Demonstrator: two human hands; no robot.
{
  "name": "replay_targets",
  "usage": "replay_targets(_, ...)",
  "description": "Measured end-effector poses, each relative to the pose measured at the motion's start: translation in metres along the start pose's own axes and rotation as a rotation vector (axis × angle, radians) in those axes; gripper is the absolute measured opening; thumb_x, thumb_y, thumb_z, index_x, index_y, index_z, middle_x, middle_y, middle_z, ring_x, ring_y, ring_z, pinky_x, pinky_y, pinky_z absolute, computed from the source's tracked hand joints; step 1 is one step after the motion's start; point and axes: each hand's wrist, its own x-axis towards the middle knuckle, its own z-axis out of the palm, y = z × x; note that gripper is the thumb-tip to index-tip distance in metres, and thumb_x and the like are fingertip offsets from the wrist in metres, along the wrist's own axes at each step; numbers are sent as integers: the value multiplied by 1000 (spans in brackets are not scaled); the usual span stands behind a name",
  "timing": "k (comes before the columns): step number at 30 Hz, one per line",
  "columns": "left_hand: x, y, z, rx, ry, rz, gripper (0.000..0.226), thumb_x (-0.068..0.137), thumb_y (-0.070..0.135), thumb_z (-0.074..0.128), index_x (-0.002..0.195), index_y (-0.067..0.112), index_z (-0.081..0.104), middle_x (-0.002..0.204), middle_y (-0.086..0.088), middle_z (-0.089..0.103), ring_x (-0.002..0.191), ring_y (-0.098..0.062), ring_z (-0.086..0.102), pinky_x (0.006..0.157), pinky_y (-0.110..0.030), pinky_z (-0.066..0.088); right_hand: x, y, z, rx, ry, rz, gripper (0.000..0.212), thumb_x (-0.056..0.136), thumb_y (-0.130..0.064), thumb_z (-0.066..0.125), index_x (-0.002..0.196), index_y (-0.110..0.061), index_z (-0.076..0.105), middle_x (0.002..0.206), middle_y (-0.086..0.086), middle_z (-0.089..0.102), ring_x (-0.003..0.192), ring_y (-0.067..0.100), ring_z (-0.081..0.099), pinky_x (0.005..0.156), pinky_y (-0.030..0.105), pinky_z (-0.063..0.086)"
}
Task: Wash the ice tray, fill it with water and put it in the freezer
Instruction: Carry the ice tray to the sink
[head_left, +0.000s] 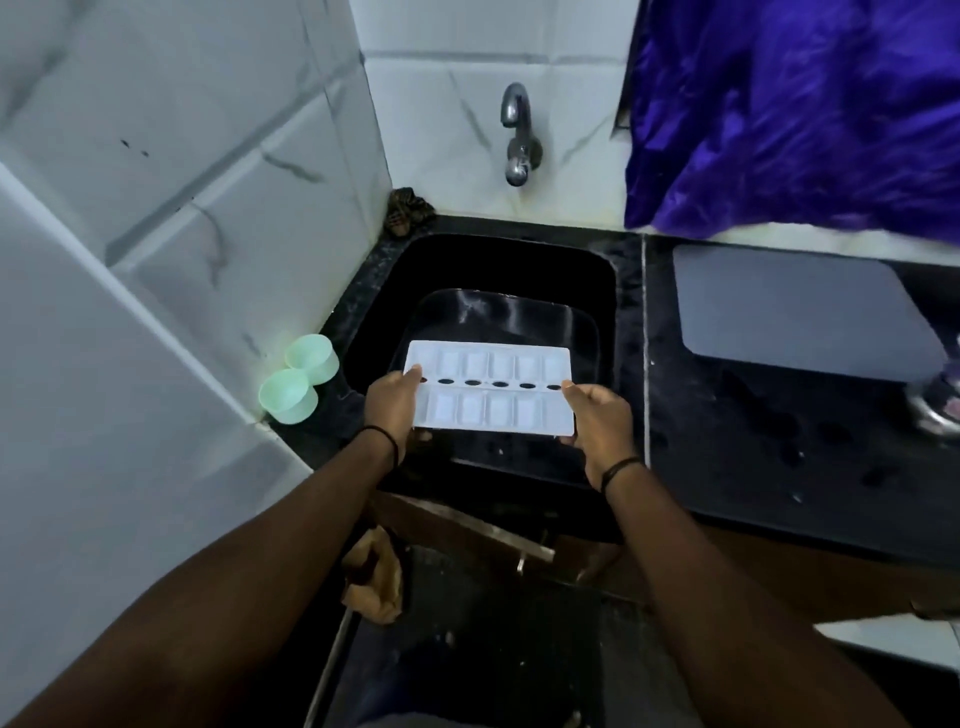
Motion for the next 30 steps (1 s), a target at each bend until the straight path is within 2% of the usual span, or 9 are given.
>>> replay_targets(6,71,25,22,-65,-100,-18,22,93,37,55,87,19,64,84,-6,67,69,-22,66,42,-29,50,67,-25,26,-24,7,21,18,94,-27,64,84,-13,62,104,17,68,89,25,63,52,27,52)
replay_targets(10,116,53,33,-104,-174,-1,22,95,37,53,94,18,63,91,-7,68,73,-22,66,41,-27,49,105,-46,43,-49,8,45,17,95,-27,64,90,-10,62,104,14,68,90,23,65,51,25,54)
replay_targets(13,146,68,42,-138,-220,-24,24,94,39,54,99,17,62,90,-4,68,74,-20,66,41,-27,50,135,-61,54,-38,19,47,17,95,-27,63,83,-15,60,100,10,69,82,19,66,53,27,54)
replay_targets(17,179,85,54,-144,-278,-138,27,91,47,55,93,21,64,93,-4,69,83,-25,67,50,-36,56,169,-77,65,-59,5,34,16,97,-25,60,84,-17,57,98,10,65,82,21,63,58,31,53)
replay_targets(19,198,97,61,7,-189,-46,33,93,45,52,82,16,62,90,-9,68,84,-33,66,63,-42,58,187,-86,68,-68,-9,36,17,98,-24,58,83,-17,56,98,10,64,83,21,62,60,32,54)
replay_targets(21,215,111,67,249,-6,135,38,94,42,52,78,8,61,88,-16,65,88,-36,64,76,-39,52,202,-96,67,-44,-20,60,18,99,-24,56,83,-17,55,94,7,65,80,18,63,60,34,55)
replay_targets(24,232,148,83,356,182,306,35,88,40,58,69,11,62,72,-12,63,72,-28,60,75,-37,50,223,-107,62,10,-41,88,18,100,-23,55,85,-15,55,92,4,65,83,17,64,58,35,57)
replay_targets(26,242,178,100,458,191,405,38,86,38,61,61,10,64,61,-10,61,61,-21,56,68,-33,47,234,-111,58,34,-44,90,17,100,-23,55,85,-15,55,92,3,65,83,17,64,58,35,58)
replay_targets(30,268,232,150,367,95,445,30,80,32,66,65,7,72,72,-13,73,74,-29,69,73,-34,57,252,-115,49,31,-44,69,15,99,-24,57,88,-13,59,92,3,67,82,17,66,59,35,59)
